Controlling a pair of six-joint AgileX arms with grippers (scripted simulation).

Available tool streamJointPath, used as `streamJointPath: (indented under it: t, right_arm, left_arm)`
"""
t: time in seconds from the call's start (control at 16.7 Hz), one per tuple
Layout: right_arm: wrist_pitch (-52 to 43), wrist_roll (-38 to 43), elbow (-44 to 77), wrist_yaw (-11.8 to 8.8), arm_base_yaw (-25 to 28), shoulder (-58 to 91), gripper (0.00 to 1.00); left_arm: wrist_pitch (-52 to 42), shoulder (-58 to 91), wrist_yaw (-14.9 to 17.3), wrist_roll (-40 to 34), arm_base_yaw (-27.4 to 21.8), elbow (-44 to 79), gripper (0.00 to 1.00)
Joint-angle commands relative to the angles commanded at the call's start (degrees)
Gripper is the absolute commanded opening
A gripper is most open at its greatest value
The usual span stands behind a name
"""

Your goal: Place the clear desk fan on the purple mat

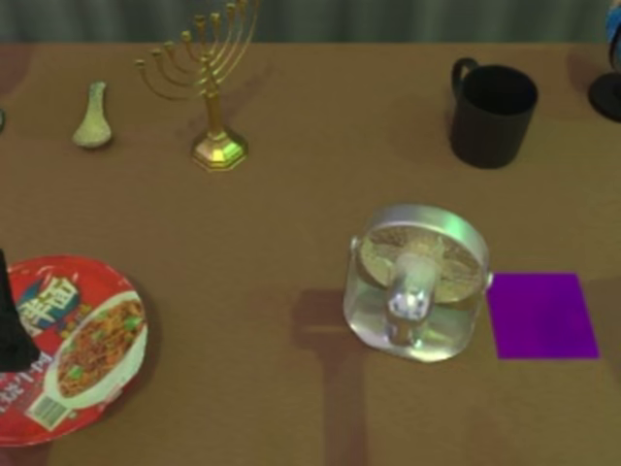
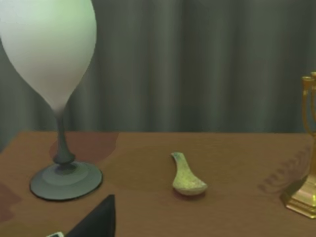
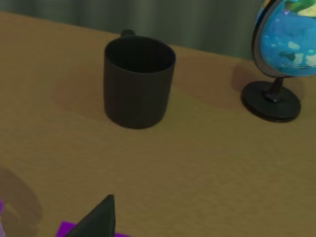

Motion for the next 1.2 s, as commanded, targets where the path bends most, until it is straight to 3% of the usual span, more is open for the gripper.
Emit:
streamJointPath:
  t: [0.78,1.2]
  right_arm:
    - [-52.36,-21.91,73.35,0.35,20.32,77.43,1.0]
    - [-67.69,-28.48,95.15,0.25,26.49,98.53,1.0]
  left_arm:
    - [0.0,0.0,0.0,0.0,0.0,0.0,1.0]
    - [0.0,0.0,0.0,0.0,0.0,0.0,1.0]
